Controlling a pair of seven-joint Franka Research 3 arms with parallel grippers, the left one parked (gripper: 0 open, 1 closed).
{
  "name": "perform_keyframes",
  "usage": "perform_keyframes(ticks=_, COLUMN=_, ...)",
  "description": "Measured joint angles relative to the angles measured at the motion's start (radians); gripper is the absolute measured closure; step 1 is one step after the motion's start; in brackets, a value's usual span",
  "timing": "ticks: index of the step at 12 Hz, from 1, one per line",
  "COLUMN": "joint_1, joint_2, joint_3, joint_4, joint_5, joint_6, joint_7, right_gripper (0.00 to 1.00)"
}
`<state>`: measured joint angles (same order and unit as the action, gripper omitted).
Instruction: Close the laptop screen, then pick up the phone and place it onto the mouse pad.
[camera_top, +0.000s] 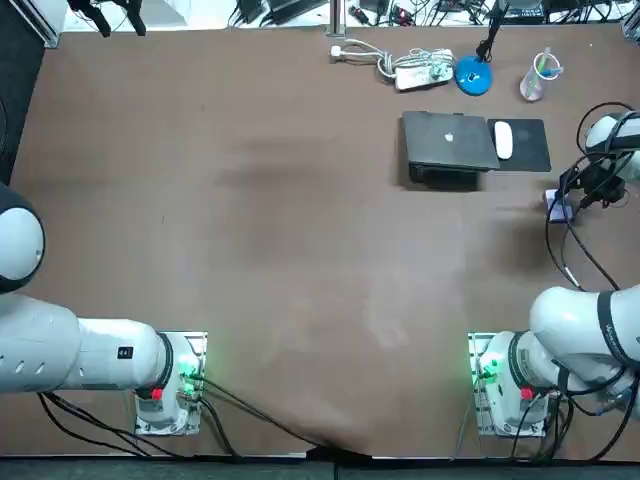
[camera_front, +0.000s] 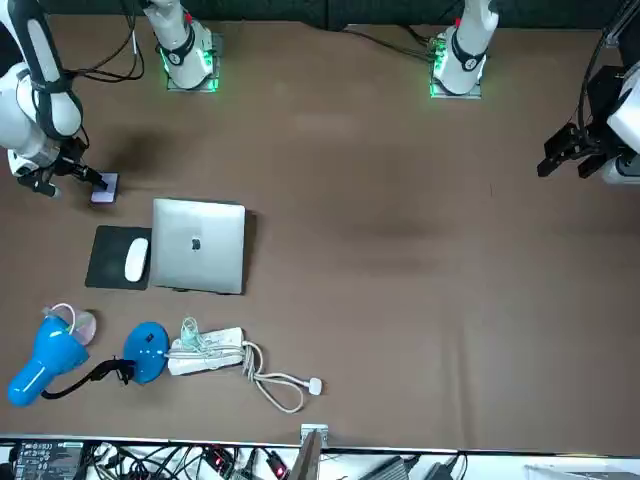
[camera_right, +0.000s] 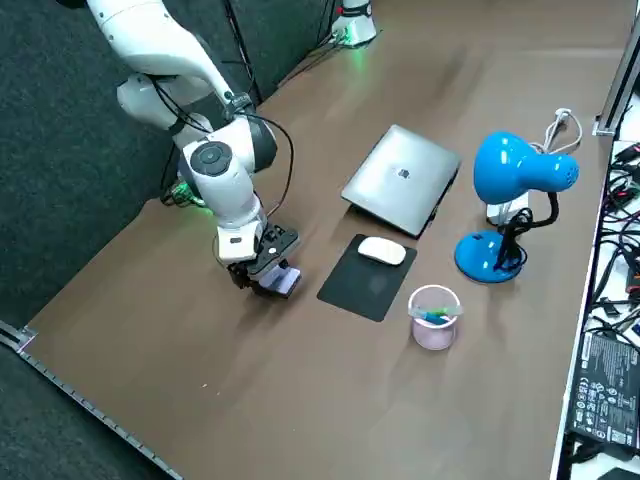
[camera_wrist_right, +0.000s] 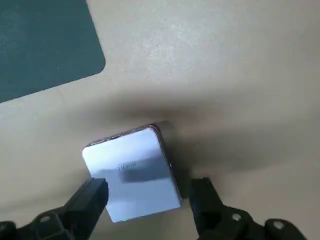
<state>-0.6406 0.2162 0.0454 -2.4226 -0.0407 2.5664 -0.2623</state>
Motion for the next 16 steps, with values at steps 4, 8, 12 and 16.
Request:
perform_keyframes(ticks=4, joint_1=0.000, joint_2=0.001, joint_3=0.000, joint_4=-0.001, joint_5=-0.002, joint_6=0.000, joint_7=-0.020, right_gripper=0.00)
perform_keyframes(ticks=8, joint_1=-0.008, joint_2=0.010, joint_3=0.000, joint_4=-0.002, joint_5=-0.002, joint_6=0.000, joint_7=-0.185, right_gripper=0.00)
perform_keyframes(ticks=12, joint_1=-0.011, joint_2=0.050, joint_3=0.000, joint_4=-0.003, joint_5=-0.002, joint_6=0.014, joint_7=-0.236, right_gripper=0.00)
perform_keyframes(ticks=16, joint_1=-0.011, joint_2=0.059, joint_3=0.002, joint_4=-0.001, joint_5=-0.002, joint_6=0.018, joint_7=-0.265, right_gripper=0.00)
